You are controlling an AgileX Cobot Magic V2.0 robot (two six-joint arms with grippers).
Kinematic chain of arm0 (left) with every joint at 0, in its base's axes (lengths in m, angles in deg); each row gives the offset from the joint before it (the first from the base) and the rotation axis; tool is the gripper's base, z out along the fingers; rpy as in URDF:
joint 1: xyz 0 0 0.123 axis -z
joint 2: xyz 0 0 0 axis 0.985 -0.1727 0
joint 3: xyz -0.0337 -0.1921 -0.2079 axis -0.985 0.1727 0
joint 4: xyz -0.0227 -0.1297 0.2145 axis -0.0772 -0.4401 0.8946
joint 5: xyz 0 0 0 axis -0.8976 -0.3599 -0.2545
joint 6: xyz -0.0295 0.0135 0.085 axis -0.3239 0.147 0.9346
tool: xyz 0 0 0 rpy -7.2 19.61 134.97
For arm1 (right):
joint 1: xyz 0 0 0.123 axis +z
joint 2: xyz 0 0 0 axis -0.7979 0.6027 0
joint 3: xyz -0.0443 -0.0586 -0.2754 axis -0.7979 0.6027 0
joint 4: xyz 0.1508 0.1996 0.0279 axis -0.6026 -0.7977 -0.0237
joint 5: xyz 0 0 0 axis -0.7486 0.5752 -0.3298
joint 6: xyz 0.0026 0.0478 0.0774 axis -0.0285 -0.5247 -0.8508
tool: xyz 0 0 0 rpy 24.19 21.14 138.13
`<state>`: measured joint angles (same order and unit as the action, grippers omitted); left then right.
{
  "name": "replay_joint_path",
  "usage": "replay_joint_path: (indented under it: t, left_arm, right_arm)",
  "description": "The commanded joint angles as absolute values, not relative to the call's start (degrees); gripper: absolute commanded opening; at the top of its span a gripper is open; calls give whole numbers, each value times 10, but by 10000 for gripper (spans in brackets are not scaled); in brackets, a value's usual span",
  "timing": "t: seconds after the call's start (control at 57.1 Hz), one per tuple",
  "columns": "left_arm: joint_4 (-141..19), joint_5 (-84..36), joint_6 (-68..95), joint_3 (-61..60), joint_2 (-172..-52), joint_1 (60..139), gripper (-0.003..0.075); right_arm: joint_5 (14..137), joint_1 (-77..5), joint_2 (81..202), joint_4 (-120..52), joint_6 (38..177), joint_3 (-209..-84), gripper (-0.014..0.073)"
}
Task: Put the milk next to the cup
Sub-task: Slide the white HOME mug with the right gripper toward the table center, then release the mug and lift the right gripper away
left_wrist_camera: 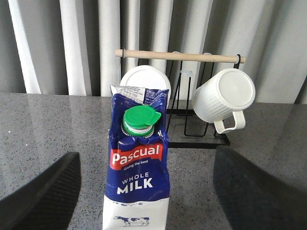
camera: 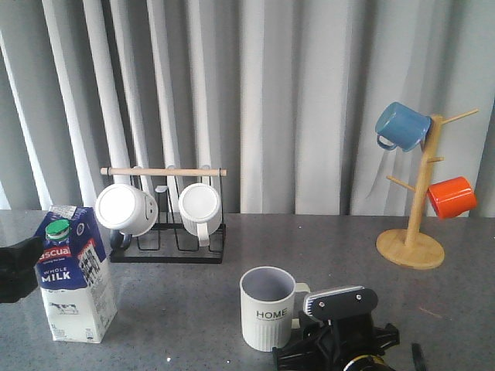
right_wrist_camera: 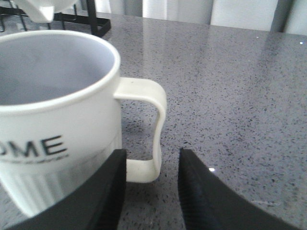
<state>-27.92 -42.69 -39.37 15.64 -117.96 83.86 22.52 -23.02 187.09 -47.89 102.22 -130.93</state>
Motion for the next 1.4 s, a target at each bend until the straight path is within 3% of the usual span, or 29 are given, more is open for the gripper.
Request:
replay_joint_path:
  t: [0.0,0.631,0.964,1.069,1.191,1.384]
  left_arm:
    - [-281,-465,-395,136,-1173,842,552]
    - [-281,-465,-395,136,-1173,842,552]
    - [-281,-465,-395,136,-1173,842,552]
    - [-281,-465,-395,136,-1173,842,552]
    - [-281,-465,-395,136,-1173,842,552]
    - [-281,-465,-395,136,-1173,842,552]
  right_arm:
    - [184,-237,1805,-437,1021,-1298,314]
    - [396,-412,1485,-205,1012,-1306,314]
    - [463,-486,1412,-63,792,-1306,302]
    - [466,-486,1399,-45,760,-1306,219]
    - [483,-486,1388,-44,732,-1306,-5]
    - [501,-486,1388,-43,706,-1303,-8]
